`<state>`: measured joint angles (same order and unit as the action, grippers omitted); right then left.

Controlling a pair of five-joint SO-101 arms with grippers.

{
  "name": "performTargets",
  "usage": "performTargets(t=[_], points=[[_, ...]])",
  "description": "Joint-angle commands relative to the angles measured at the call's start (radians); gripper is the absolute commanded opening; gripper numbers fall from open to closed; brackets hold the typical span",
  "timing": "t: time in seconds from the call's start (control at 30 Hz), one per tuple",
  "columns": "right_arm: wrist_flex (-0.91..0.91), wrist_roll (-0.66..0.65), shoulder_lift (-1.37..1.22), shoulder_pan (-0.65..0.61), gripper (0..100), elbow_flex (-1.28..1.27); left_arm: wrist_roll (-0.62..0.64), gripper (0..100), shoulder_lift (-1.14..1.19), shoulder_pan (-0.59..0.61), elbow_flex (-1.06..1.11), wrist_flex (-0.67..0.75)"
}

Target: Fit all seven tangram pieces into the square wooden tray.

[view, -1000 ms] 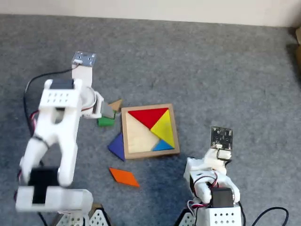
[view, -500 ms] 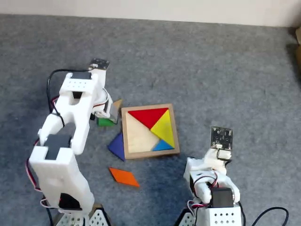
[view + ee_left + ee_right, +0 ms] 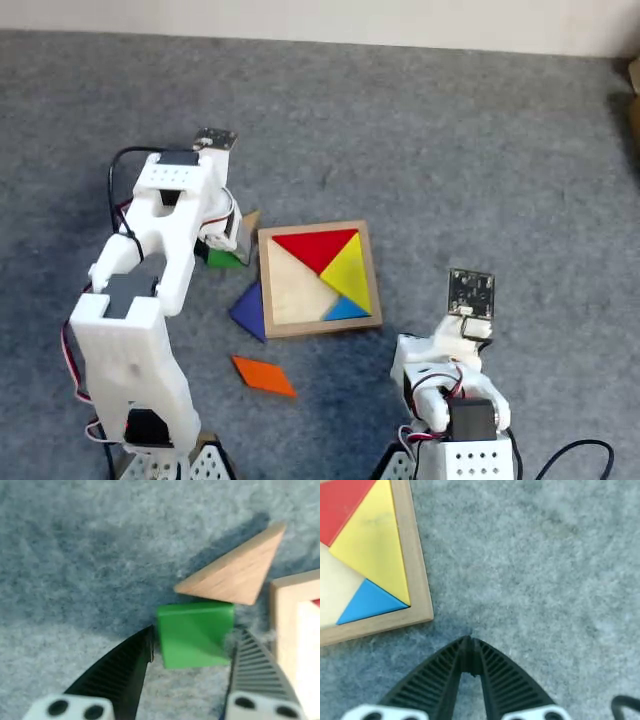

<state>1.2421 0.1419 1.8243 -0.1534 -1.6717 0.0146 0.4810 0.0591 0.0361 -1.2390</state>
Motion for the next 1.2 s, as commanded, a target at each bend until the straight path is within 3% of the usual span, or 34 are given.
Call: performTargets(t=[0.0,0.3,0.63,0.9,1.17], points=[[0.008,0.011,0.013,0.015,0.5,-0.116,0.0,15,0.007,-0.013,-0.047,0.006],[0.008,0.011,0.013,0.015,0.5,-0.116,0.0,14,-0.182,-0.084,-0.035,-0.12],[0.008,0.011,0.013,0.015,0.5,-0.116,0.0,14,-0.32,-0.334,-0.031,-0.242],[0.008,0.011,0.013,0.015,0.5,-0.116,-0.002,14,-0.305,-0.501,0.059,-0.21],[0.008,0.011,0.013,0.015,0.5,-0.116,0.0,20,-0.303,-0.515,0.108,-0.15]])
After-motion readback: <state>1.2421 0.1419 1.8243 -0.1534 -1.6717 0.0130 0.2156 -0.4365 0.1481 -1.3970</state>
